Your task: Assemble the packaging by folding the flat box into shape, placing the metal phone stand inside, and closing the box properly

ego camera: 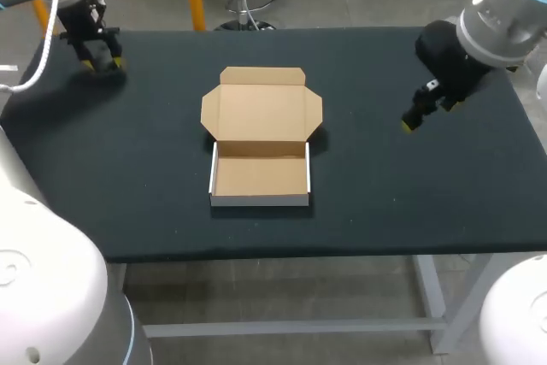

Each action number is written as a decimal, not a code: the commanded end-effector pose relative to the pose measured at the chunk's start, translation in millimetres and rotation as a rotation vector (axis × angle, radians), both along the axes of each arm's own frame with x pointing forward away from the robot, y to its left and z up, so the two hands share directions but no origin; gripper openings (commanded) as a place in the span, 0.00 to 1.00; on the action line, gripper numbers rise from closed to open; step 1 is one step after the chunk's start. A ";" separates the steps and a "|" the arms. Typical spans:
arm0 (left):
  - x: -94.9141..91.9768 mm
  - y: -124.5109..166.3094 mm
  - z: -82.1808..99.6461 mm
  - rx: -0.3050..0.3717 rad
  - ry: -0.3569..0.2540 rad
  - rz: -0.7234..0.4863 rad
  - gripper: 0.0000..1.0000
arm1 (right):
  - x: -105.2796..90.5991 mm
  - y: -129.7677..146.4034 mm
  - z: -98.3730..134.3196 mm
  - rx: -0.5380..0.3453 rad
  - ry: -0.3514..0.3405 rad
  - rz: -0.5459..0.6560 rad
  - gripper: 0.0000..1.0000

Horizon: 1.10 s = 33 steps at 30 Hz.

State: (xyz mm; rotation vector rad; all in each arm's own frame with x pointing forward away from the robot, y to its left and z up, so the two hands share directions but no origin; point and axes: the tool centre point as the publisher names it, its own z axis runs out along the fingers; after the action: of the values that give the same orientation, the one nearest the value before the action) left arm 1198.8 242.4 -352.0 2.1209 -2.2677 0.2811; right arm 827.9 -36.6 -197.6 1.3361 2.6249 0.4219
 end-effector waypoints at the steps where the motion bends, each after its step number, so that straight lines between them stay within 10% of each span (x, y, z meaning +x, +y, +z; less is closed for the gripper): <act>1: -46.4 -4.3 11.5 -0.008 -0.190 0.007 0.00 | -7.6 -7.4 -2.2 0.084 -0.055 0.081 1.00; 12: -91.1 -11.9 29.7 -0.020 -0.223 -0.080 0.00 | -12.2 -2.2 -3.2 0.174 -0.048 0.275 1.00; 27: -91.1 -11.9 29.7 -0.020 -0.223 -0.080 0.00 | -12.2 -2.2 -3.2 0.174 -0.048 0.275 1.00; 33: -117.0 -21.9 38.2 0.001 -0.285 -0.133 0.00 | -5.3 19.2 1.2 0.136 -0.129 0.472 1.00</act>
State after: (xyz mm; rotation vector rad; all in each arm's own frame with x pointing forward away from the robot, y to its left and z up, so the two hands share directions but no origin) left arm 1101.4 226.8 -325.3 1.9639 -2.4676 0.3654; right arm 820.4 -22.1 -196.2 0.7515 2.8106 0.7258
